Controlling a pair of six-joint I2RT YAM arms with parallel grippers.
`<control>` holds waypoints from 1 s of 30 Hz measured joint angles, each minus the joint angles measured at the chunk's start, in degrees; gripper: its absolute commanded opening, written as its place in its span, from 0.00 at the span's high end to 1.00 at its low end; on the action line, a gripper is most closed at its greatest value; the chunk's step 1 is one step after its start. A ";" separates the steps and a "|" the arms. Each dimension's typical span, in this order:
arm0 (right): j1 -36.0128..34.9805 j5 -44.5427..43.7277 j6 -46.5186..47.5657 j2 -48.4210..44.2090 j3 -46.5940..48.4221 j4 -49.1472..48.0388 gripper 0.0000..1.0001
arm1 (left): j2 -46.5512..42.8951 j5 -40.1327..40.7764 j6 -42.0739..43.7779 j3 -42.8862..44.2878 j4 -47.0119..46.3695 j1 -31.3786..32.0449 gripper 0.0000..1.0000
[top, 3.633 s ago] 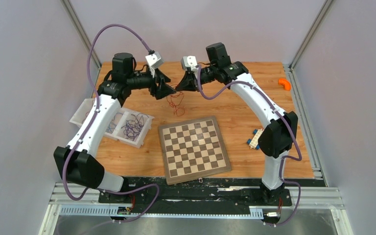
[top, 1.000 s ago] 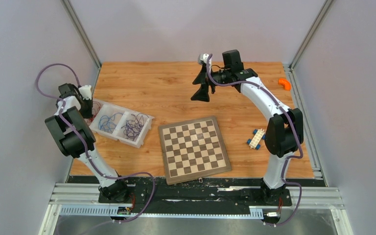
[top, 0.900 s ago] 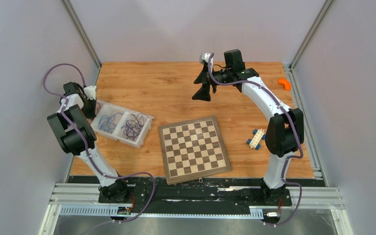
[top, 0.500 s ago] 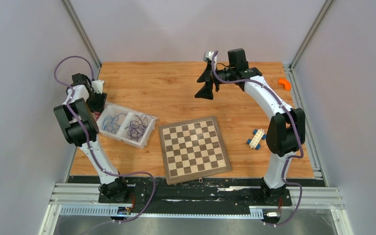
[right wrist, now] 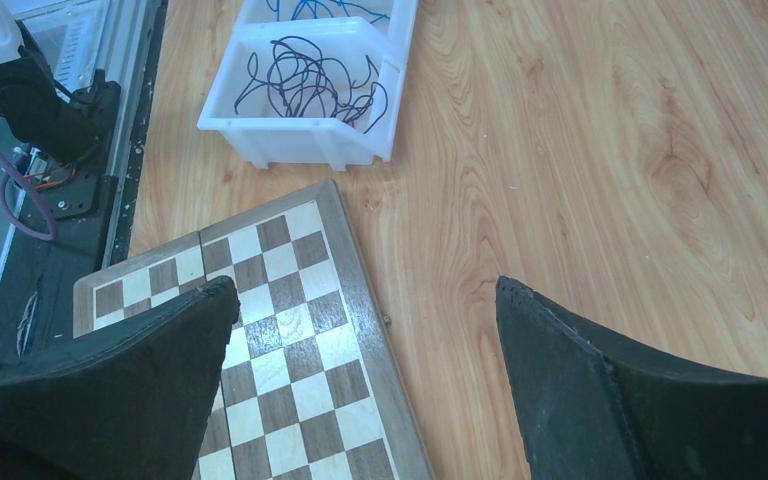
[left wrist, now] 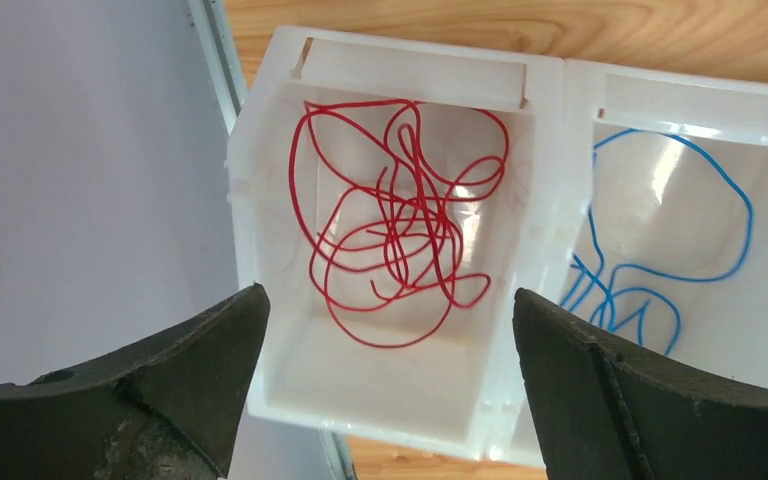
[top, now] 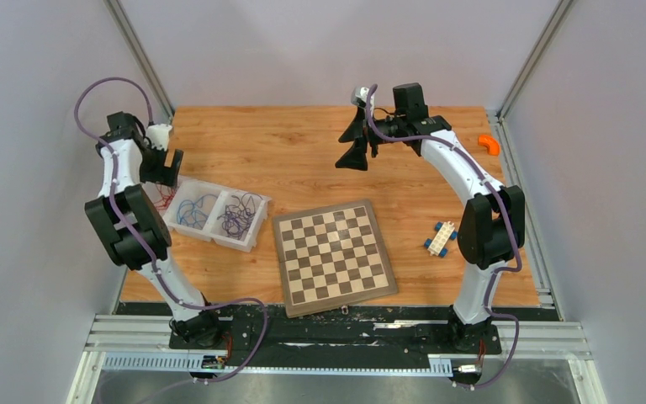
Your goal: Untangle the cables
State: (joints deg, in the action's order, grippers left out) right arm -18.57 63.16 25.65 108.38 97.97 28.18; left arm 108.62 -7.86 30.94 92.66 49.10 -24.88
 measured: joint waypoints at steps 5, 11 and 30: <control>0.00 -0.02 -0.35 0.00 0.00 0.00 0.00 | -4.13 -0.94 -0.15 0.37 3.08 -0.02 0.00; 0.04 -2.36 -2.51 0.00 0.02 -0.22 0.00 | -3.45 -3.26 -6.25 14.25 10.78 0.37 0.00; 23.78 -26.71 -16.26 -15.93 -23.26 -6.43 0.00 | -5.90 1.07 -19.50 12.59 6.91 31.61 0.00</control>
State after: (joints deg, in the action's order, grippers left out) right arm 5.21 36.45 9.39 92.44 74.72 21.76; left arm 102.72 -6.79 11.44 105.25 56.01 6.72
